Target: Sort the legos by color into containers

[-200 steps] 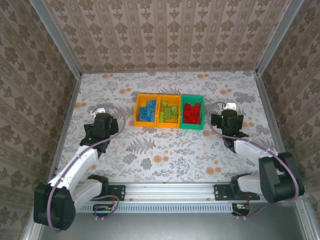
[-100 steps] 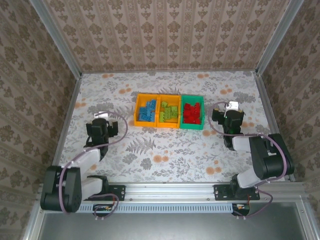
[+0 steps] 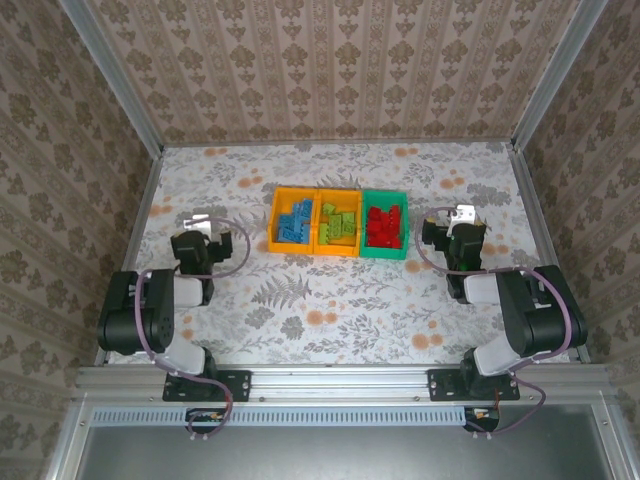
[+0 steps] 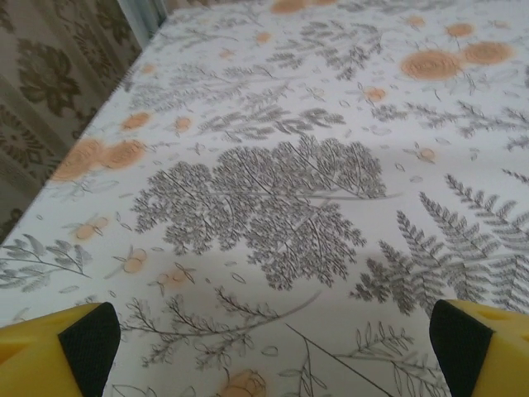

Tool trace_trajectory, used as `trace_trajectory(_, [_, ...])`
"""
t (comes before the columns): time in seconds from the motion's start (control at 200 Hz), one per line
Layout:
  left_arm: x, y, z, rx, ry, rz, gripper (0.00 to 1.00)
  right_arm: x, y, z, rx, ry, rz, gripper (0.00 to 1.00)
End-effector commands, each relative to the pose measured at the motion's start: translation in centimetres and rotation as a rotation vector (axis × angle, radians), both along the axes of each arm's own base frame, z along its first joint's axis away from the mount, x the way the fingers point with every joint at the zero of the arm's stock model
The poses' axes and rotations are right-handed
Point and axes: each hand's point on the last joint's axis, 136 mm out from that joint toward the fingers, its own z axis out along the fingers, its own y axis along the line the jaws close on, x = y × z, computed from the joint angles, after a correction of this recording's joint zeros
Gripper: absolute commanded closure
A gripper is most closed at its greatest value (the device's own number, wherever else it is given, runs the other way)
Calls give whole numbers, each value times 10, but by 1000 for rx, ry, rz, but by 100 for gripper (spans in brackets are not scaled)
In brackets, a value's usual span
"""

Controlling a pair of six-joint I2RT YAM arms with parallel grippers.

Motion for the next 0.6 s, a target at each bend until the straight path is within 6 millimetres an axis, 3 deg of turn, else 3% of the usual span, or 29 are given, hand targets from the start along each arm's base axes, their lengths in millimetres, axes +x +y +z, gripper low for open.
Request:
trace_trajectory(0.0, [11,-6,20,-18,-66,1,0,4,3,5,13,-20,23,1])
trace_trajectory(0.595, [13,-12,20,-20,-66,-37,0,4,3,4,13,-18,25,0])
